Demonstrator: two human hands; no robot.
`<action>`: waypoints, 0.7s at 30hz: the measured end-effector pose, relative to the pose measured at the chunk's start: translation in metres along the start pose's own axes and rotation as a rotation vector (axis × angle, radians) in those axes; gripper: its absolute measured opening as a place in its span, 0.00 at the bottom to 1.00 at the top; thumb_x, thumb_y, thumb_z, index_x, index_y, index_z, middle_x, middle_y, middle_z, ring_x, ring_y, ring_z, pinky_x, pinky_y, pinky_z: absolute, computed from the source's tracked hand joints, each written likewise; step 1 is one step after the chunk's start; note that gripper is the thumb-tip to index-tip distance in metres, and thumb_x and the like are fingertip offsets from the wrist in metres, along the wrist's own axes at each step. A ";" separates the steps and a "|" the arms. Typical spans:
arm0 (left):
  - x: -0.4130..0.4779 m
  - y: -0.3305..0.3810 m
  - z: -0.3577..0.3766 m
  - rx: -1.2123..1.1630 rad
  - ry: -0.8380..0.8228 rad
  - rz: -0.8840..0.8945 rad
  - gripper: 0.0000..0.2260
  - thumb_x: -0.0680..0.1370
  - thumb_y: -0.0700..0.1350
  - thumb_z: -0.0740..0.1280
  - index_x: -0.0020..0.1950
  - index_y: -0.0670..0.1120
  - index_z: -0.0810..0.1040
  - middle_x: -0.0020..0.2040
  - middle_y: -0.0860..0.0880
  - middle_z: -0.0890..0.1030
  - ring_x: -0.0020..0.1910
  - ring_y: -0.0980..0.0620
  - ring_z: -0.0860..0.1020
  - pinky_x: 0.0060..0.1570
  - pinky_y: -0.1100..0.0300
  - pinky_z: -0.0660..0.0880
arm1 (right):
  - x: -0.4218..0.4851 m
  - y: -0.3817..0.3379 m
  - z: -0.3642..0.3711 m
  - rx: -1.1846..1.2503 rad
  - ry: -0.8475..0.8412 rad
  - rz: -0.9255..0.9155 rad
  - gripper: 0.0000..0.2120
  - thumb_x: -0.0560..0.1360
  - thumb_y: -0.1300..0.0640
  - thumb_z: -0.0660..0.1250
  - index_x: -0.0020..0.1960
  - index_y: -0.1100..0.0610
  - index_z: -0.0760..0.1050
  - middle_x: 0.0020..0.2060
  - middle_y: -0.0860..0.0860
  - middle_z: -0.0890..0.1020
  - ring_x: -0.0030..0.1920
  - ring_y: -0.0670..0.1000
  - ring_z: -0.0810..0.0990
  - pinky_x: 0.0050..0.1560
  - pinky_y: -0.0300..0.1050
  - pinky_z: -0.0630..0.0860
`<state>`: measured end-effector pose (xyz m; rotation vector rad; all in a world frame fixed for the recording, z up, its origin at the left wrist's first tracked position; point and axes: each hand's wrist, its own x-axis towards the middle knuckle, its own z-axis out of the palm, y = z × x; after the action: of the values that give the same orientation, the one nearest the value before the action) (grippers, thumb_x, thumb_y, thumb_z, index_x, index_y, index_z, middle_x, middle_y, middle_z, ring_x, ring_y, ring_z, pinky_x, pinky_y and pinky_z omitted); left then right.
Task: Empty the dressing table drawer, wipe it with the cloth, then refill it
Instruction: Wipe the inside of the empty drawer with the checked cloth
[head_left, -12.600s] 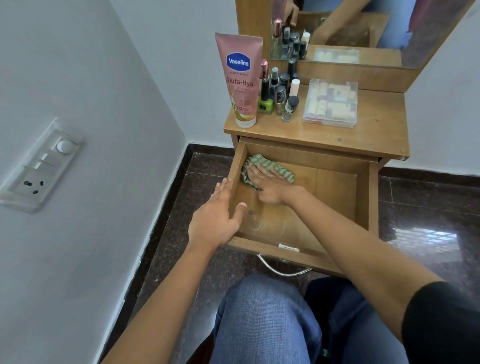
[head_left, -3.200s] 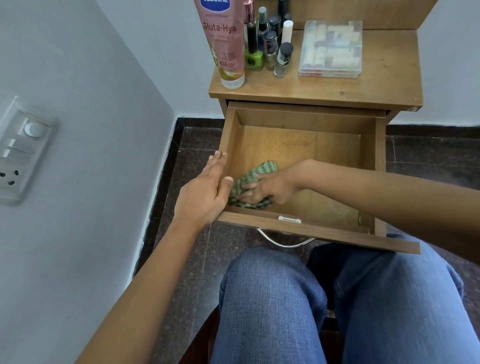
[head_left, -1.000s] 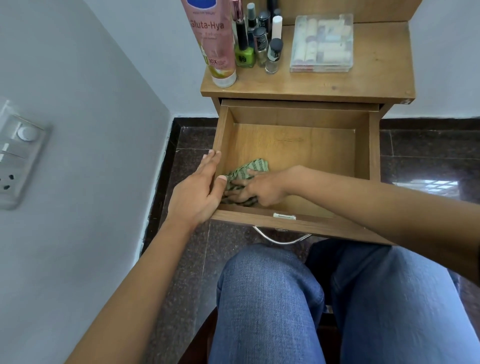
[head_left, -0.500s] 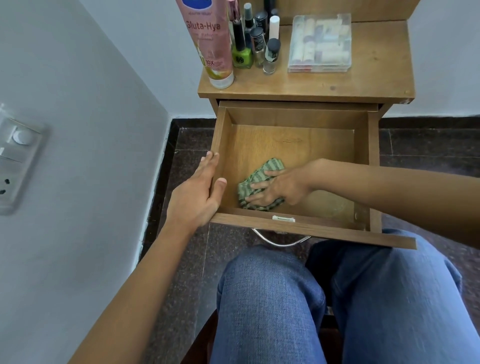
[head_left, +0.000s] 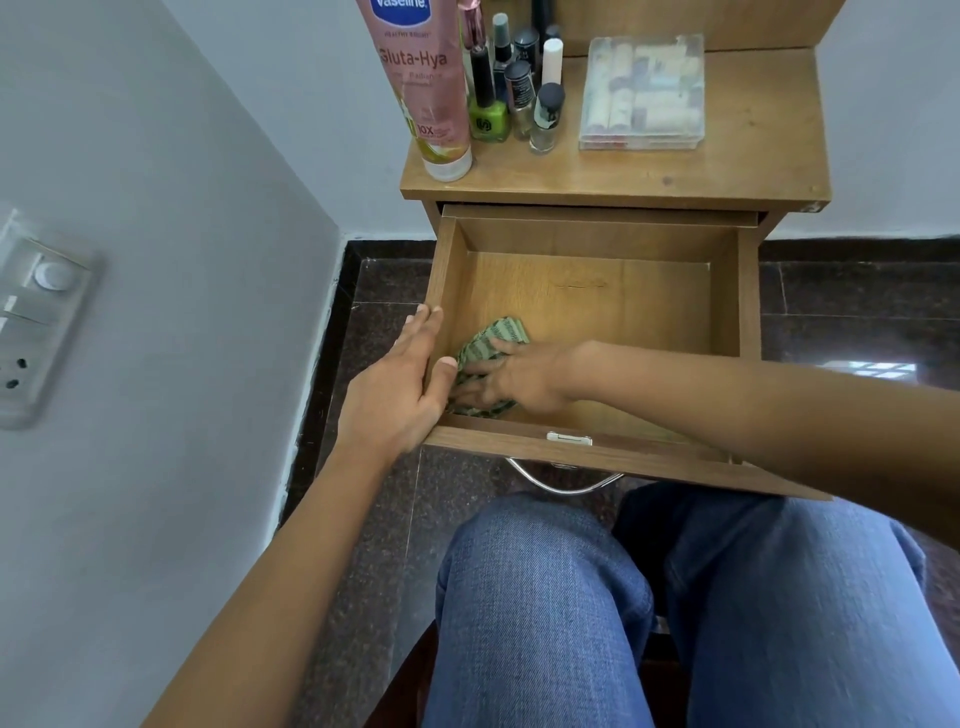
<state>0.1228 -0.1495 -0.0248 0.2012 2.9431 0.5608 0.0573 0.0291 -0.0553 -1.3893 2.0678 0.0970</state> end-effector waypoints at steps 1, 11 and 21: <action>0.000 0.000 0.000 -0.001 0.000 0.001 0.25 0.83 0.55 0.52 0.80 0.53 0.55 0.79 0.55 0.55 0.77 0.56 0.58 0.63 0.45 0.73 | -0.002 -0.002 0.004 -0.006 0.024 0.020 0.32 0.78 0.69 0.52 0.78 0.48 0.51 0.77 0.43 0.50 0.77 0.49 0.41 0.74 0.55 0.35; -0.003 -0.001 -0.003 0.002 -0.026 0.005 0.28 0.80 0.57 0.48 0.80 0.53 0.53 0.79 0.57 0.53 0.77 0.59 0.53 0.62 0.46 0.74 | -0.007 0.015 0.000 0.098 0.115 0.240 0.36 0.77 0.68 0.55 0.77 0.43 0.45 0.77 0.43 0.46 0.77 0.50 0.41 0.76 0.57 0.43; -0.002 0.000 -0.001 -0.013 -0.008 -0.005 0.28 0.79 0.59 0.48 0.80 0.54 0.54 0.79 0.57 0.54 0.77 0.60 0.53 0.63 0.48 0.73 | 0.004 0.038 -0.027 0.288 0.121 0.456 0.42 0.73 0.74 0.52 0.78 0.48 0.38 0.77 0.45 0.39 0.76 0.52 0.35 0.75 0.58 0.37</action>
<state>0.1247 -0.1501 -0.0238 0.1942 2.9307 0.5762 0.0113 0.0324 -0.0463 -0.7548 2.3569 -0.0941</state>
